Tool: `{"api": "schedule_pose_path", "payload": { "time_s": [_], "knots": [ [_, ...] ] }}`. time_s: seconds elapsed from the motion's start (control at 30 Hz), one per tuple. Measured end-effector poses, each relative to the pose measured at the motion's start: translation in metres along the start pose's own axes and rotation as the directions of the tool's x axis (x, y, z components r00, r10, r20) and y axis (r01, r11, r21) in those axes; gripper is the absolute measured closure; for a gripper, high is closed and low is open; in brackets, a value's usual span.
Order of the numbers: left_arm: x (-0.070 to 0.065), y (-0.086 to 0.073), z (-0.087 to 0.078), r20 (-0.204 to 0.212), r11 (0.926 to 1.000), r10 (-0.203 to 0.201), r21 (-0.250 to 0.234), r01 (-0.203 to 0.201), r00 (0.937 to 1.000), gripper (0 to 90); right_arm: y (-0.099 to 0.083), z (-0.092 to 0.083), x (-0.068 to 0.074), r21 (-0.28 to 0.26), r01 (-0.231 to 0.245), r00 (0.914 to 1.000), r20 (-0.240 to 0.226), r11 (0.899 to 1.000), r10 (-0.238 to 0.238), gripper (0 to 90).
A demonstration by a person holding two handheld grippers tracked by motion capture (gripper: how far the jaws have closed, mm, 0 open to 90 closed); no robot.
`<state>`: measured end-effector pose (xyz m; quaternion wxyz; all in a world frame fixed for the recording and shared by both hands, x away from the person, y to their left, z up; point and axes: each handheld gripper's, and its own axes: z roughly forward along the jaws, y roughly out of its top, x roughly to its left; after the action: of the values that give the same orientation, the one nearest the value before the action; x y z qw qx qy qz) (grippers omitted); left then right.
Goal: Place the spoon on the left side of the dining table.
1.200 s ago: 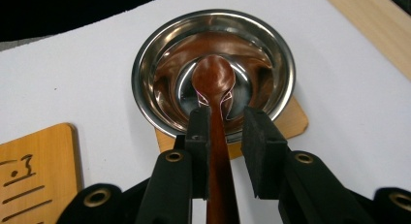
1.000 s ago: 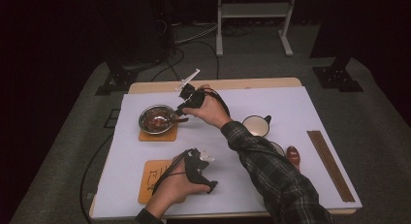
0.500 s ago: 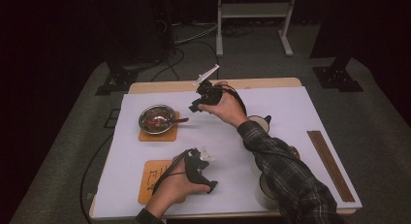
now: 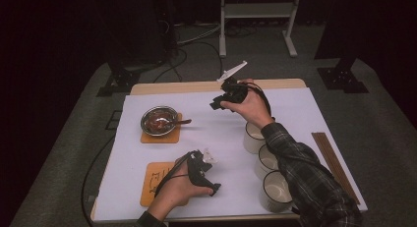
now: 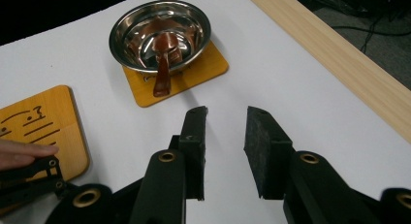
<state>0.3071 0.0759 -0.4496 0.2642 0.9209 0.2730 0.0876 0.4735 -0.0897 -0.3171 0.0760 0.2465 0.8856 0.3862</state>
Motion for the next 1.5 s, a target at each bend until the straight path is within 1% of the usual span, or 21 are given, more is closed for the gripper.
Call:
{"api": "schedule_pose_path", "payload": {
  "time_s": [0.13,0.2,0.23,0.3,0.33,0.4,0.5,0.53,0.57,0.67,0.73,0.77,0.87,0.9,1.2,1.27,1.3,1.33,1.37,1.47,1.5],
  "knots": [
    [0.000,0.000,0.000,-0.002,1.0000,-0.003,-0.004,0.003,1.0000,1.3,-0.009,-0.012,-0.005,-0.003,-0.010,0.9997,0.020,1.000,0.010,70.0],
    [0.000,0.000,0.000,-0.002,1.0000,-0.003,-0.004,0.003,1.0000,1.3,-0.012,-0.015,-0.007,-0.005,-0.010,0.9997,0.024,1.000,0.011,70.1],
    [0.000,0.000,0.000,-0.002,1.0000,-0.001,-0.002,0.001,1.0000,1.3,-0.019,-0.020,-0.011,-0.004,-0.025,0.9992,0.030,1.000,0.025,70.2],
    [0.000,0.000,0.000,-0.002,1.0000,0.000,0.000,0.000,1.0000,1.3,-0.022,-0.021,-0.012,-0.004,-0.030,0.9990,0.032,1.000,0.030,70.2],
    [0.000,0.000,0.000,-0.002,1.0000,0.001,-0.002,-0.001,1.0000,1.4,-0.028,-0.025,-0.016,-0.005,-0.040,0.9984,0.040,0.999,0.041,70.1],
    [0.000,0.000,0.000,-0.003,1.0000,-0.003,-0.004,0.003,1.0000,1.3,-0.034,-0.030,-0.019,-0.008,-0.048,0.9979,0.044,0.999,0.048,70.0],
    [0.000,0.000,0.000,-0.003,1.0000,-0.003,-0.002,0.003,1.0000,1.3,-0.040,-0.035,-0.022,-0.009,-0.056,0.9970,0.053,0.998,0.057,69.9],
    [0.000,0.000,0.000,-0.004,1.0000,0.000,0.000,0.000,1.0000,1.3,-0.042,-0.037,-0.023,-0.013,-0.056,0.9969,0.056,0.998,0.056,69.8],
    [0.000,0.000,0.000,-0.004,1.0000,0.000,0.000,0.000,1.0000,1.3,-0.047,-0.044,-0.027,-0.022,-0.067,0.9956,0.064,0.998,0.068,69.7],
    [0.000,0.000,0.000,-0.003,1.0000,-0.003,-0.004,0.003,1.0000,1.3,-0.051,-0.048,-0.029,-0.030,-0.072,0.9946,0.072,0.997,0.074,69.5],
    [0.000,0.000,0.000,-0.003,1.0000,-0.001,-0.004,0.001,1.0000,1.3,-0.059,-0.056,-0.033,-0.042,-0.086,0.9923,0.085,0.995,0.090,69.3],
    [0.000,0.000,0.000,-0.003,1.0000,-0.001,-0.004,0.001,1.0000,1.3,-0.059,-0.056,-0.033,-0.042,-0.086,0.9923,0.085,0.995,0.090,69.3],
    [0.000,0.000,0.000,-0.001,1.0000,0.002,-0.001,-0.002,1.0000,1.3,-0.069,-0.063,-0.038,-0.054,-0.101,0.9891,0.102,0.993,0.106,69.4],
    [0.000,0.000,0.000,-0.001,1.0000,0.002,-0.001,-0.002,1.0000,1.3,-0.069,-0.063,-0.038,-0.054,-0.101,0.9891,0.102,0.993,0.106,69.4],
    [0.000,0.000,0.000,0.000,1.0000,-0.001,-0.001,0.001,1.0000,1.3,-0.097,-0.081,-0.050,-0.077,-0.145,0.9784,0.137,0.986,0.155,68.9],
    [0.000,0.000,0.000,-0.002,1.0000,0.001,-0.001,-0.001,1.0000,1.3,-0.103,-0.086,-0.053,-0.089,-0.161,0.9747,0.142,0.983,0.173,68.8],
    [0.000,0.000,0.000,-0.002,1.0000,0.001,-0.001,-0.001,1.0000,1.3,-0.103,-0.086,-0.053,-0.089,-0.161,0.9747,0.142,0.983,0.173,68.8],
    [0.000,0.000,0.000,-0.002,1.0000,0.000,-0.001,0.000,1.0000,1.3,-0.111,-0.090,-0.056,-0.102,-0.178,0.9710,0.143,0.979,0.192,68.8],
    [0.000,0.000,0.000,-0.002,1.0000,0.000,-0.001,0.000,1.0000,1.3,-0.111,-0.090,-0.056,-0.102,-0.178,0.9710,0.143,0.979,0.192,68.8],
    [0.000,0.000,0.000,-0.002,1.0000,0.001,-0.001,-0.001,1.0000,1.3,-0.125,-0.098,-0.061,-0.121,-0.204,0.9619,0.160,0.971,0.222,68.6],
    [0.000,0.000,0.000,-0.002,1.0000,0.001,-0.001,-0.001,1.0000,1.3,-0.125,-0.098,-0.061,-0.121,-0.204,0.9619,0.160,0.971,0.222,68.6]
  ]
}}
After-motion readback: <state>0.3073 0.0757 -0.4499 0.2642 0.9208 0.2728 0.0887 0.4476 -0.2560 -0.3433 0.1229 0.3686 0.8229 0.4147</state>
